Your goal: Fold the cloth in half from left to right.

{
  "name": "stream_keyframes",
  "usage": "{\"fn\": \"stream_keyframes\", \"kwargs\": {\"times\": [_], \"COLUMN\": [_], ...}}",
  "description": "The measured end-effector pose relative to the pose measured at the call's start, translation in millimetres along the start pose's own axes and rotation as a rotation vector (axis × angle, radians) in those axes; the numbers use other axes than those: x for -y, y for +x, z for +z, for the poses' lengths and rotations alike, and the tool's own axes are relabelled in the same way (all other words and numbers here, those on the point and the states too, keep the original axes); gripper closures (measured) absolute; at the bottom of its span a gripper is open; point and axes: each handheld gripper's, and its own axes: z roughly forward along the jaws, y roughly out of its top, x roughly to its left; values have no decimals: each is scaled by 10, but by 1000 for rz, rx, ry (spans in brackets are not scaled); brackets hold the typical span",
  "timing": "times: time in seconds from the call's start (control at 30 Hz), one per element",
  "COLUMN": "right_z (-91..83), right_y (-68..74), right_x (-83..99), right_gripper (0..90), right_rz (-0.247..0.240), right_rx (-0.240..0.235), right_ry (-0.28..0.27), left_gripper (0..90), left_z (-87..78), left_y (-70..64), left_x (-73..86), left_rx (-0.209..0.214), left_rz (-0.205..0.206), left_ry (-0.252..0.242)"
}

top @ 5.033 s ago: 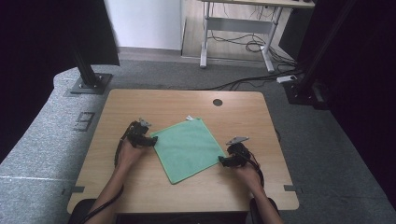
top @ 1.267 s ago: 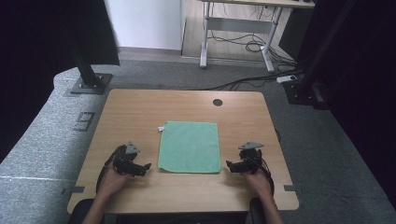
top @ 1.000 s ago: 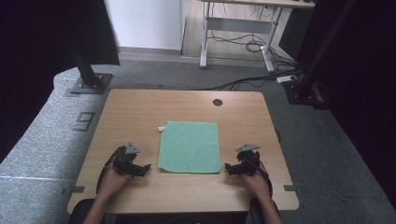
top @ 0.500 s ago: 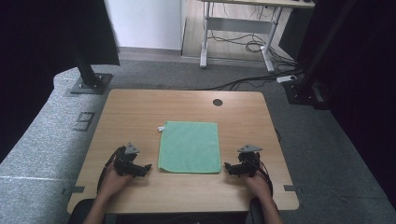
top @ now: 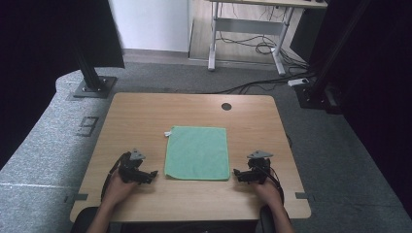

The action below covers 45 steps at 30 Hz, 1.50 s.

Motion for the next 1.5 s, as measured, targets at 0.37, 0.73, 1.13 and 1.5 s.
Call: {"fn": "stream_keyframes", "kwargs": {"times": [0.37,0.73,1.13,1.5], "right_z": [-23,-134,-73,81], "right_y": [3,124,375,421], "right_x": [-14,-141,-240,-205], "right_gripper": [0,0,1,30], "right_rz": [0,-6,-44,-83], "right_rx": [-3,-39,-69,-22], "right_ry": [29,-4,6,63], "left_gripper": [2,0,0,0], "left_z": [-1,-5,412,571], "left_y": [3,46,13,11], "left_x": [-49,-395,-824,-709], "left_rx": [-2,0,-3,-64], "left_rz": [-1,2,17,11], "left_ry": [24,-15,-30,7]}}
